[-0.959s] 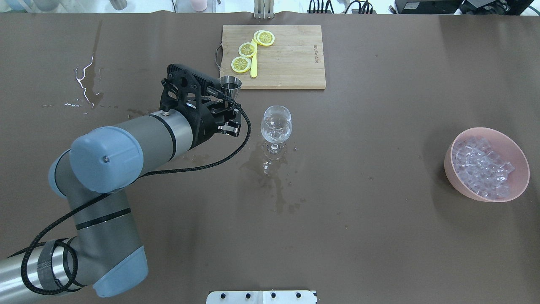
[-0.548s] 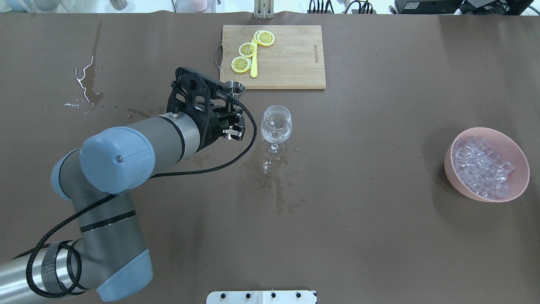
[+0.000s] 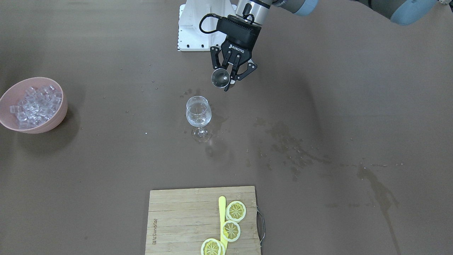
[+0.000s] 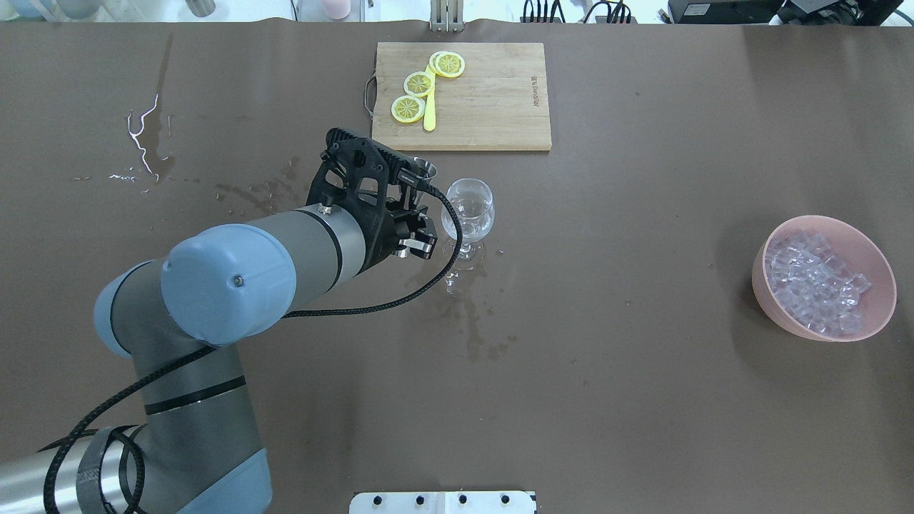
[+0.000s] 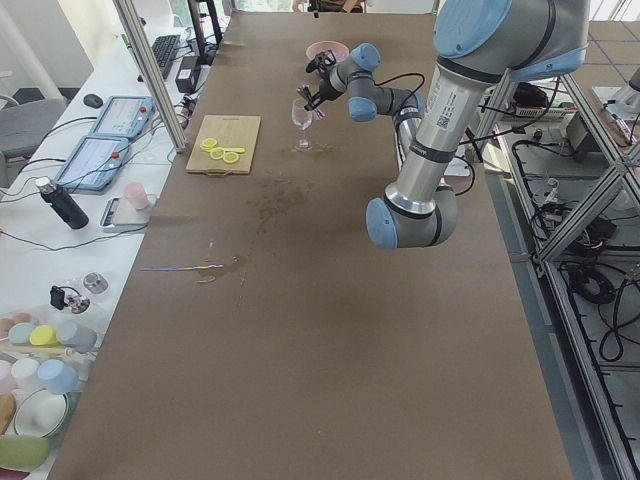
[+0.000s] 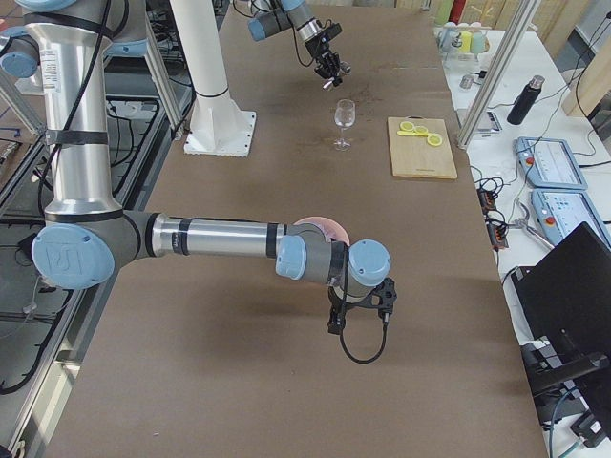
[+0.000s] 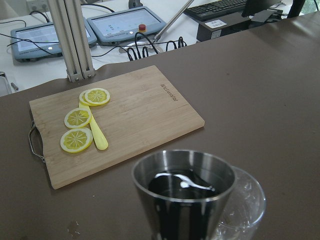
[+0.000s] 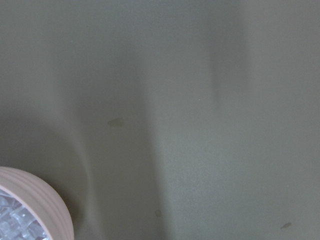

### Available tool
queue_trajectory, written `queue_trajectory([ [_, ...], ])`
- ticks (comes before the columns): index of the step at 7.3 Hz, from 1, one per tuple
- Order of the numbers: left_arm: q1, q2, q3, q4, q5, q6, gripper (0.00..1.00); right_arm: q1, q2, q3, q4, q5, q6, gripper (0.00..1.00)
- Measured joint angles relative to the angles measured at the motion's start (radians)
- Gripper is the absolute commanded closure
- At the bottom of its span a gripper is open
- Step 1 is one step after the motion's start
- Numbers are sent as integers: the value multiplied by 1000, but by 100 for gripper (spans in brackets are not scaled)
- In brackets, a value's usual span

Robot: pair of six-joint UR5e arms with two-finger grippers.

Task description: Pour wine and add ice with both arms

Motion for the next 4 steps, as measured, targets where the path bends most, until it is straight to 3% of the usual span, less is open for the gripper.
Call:
queue_trajectory([
  [4, 22, -57, 4, 107, -1, -1, 100, 0, 5, -10, 0, -1, 0, 0],
])
